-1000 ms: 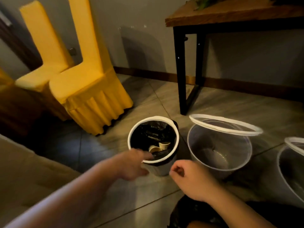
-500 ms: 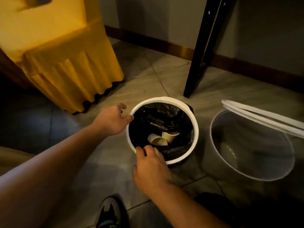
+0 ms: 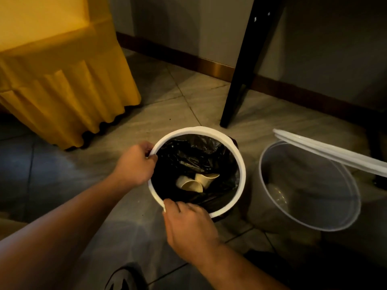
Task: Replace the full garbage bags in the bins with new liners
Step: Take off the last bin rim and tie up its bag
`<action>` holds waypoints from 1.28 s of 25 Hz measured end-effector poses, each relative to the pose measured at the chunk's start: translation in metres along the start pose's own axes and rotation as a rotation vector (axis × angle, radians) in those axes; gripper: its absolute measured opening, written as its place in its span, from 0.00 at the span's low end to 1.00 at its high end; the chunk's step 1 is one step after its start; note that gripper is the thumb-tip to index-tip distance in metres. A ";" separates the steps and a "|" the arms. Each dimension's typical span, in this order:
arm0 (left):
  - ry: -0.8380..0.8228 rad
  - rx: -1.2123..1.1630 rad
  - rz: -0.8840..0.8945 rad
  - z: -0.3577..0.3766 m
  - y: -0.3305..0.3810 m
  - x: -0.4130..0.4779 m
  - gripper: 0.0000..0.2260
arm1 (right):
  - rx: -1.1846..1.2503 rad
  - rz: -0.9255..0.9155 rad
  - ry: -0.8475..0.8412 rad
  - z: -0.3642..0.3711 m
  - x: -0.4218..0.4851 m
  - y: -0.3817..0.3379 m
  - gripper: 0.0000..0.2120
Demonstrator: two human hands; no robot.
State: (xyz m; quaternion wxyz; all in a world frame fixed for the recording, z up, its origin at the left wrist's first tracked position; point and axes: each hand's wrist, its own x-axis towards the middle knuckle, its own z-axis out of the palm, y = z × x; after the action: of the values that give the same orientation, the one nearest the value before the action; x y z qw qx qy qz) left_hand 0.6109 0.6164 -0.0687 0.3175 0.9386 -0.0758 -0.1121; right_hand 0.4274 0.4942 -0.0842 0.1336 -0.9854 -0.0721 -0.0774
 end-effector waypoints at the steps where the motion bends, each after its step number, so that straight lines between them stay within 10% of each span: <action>1: 0.015 0.025 0.030 0.002 -0.001 -0.002 0.06 | -0.011 -0.007 -0.011 0.001 0.000 -0.003 0.12; 5: 0.049 -0.213 -0.007 0.004 0.004 -0.002 0.11 | 0.000 0.003 0.059 -0.011 0.001 -0.007 0.09; 10: -0.133 -0.899 -0.501 0.001 -0.002 -0.004 0.10 | 0.037 0.041 0.119 -0.069 0.016 0.000 0.16; 21: -0.118 -0.910 -0.341 0.013 -0.028 0.002 0.07 | 0.250 0.221 0.521 -0.214 0.133 0.122 0.06; 32: -0.019 -0.774 -0.222 0.010 -0.030 -0.001 0.16 | 0.023 0.461 0.280 -0.207 0.141 0.159 0.31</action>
State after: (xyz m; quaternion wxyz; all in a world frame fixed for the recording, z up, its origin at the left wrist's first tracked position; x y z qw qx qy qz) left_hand 0.6095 0.6346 -0.0945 0.6327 0.7511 0.0713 -0.1746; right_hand 0.5634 0.3027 0.0973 0.1676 -0.9539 0.1726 -0.1795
